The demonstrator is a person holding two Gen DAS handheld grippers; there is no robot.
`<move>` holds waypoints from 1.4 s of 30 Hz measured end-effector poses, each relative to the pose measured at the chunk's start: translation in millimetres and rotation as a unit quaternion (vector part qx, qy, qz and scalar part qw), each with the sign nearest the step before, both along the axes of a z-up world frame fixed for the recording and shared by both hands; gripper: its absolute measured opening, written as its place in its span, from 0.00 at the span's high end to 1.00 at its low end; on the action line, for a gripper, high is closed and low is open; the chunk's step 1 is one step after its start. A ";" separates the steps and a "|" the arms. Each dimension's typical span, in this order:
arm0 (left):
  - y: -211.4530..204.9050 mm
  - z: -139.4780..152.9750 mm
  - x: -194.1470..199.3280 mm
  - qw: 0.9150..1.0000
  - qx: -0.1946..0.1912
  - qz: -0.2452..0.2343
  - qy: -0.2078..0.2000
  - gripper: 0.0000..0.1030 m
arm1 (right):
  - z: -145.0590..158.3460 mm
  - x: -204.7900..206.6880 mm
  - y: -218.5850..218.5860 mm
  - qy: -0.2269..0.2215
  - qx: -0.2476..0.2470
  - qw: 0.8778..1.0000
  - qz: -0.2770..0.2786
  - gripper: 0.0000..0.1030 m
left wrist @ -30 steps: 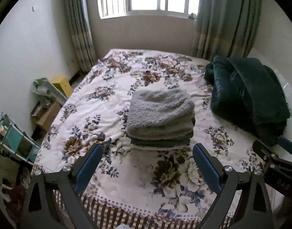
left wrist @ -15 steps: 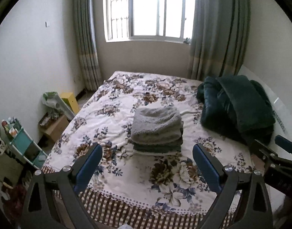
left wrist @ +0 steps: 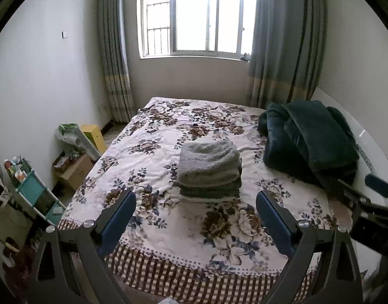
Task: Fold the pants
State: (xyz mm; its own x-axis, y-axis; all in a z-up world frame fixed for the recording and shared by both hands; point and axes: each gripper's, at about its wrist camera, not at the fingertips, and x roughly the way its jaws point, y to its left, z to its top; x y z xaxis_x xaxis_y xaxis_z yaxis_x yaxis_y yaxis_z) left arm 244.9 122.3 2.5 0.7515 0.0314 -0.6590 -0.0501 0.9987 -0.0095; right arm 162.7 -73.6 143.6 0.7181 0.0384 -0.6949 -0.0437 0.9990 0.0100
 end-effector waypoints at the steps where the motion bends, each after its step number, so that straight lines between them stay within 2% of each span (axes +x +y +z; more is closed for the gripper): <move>1: 0.2 -0.2 -0.5 1.000 0.000 0.000 -0.001 0.06 | -0.4 -0.7 0.4 0.003 0.004 1.000 -0.001 0.07; 3: 1.4 0.3 2.4 1.000 -0.003 -0.004 -0.004 0.06 | -1.9 -0.8 1.5 0.007 0.006 1.000 -0.003 0.07; 5: 3.0 -0.4 2.1 1.000 -0.007 -0.005 -0.002 0.00 | -1.3 1.1 4.3 0.006 0.006 1.000 -0.006 0.04; 14: 9.3 -17.8 44.0 1.000 0.013 0.011 0.007 0.00 | -12.7 45.4 9.0 -0.012 -0.011 0.999 -0.038 0.02; 25: 11.2 -57.7 94.8 0.999 0.029 0.015 0.040 0.00 | -63.6 118.0 15.3 0.014 -0.027 0.998 -0.062 0.02; 42: 23.3 -66.8 115.4 0.998 0.032 0.024 0.052 0.00 | -94.7 142.4 30.4 0.028 -0.025 0.998 -0.051 0.02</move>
